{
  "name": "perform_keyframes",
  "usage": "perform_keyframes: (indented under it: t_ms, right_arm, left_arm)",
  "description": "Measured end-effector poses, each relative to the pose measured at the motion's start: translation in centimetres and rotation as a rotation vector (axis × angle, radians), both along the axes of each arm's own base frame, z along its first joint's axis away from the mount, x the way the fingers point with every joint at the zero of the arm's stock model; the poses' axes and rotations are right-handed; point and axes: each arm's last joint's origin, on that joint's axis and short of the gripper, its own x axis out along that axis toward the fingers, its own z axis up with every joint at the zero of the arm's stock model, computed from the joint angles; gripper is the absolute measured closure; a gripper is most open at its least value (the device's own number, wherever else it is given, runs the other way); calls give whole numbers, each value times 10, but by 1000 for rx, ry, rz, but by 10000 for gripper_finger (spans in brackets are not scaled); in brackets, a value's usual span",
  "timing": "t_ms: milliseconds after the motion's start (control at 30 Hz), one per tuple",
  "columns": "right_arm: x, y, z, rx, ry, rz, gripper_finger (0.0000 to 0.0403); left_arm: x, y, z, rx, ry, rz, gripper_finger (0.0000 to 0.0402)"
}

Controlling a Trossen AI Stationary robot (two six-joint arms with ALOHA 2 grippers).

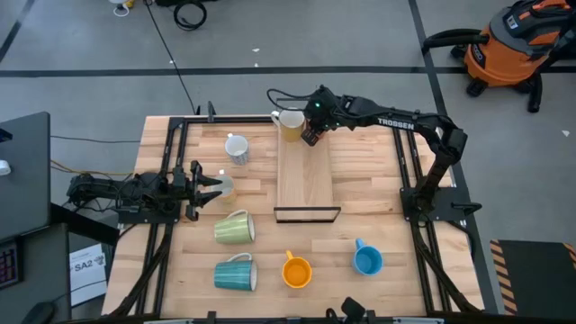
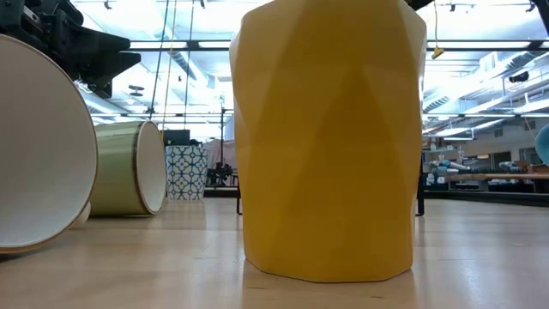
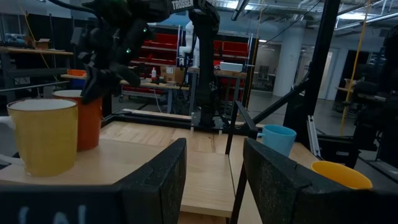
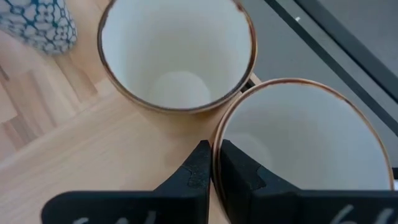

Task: Place coffee mugs
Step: Put the orange mug on the shelf

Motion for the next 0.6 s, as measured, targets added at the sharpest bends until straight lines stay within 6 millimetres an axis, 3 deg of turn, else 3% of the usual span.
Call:
perform_keyframes:
  t_ms: [600]
  right_arm:
    - [3,-1,2,-19,-35,1,350]
  left_arm:
    - [0,0,0,0,0,0,235]
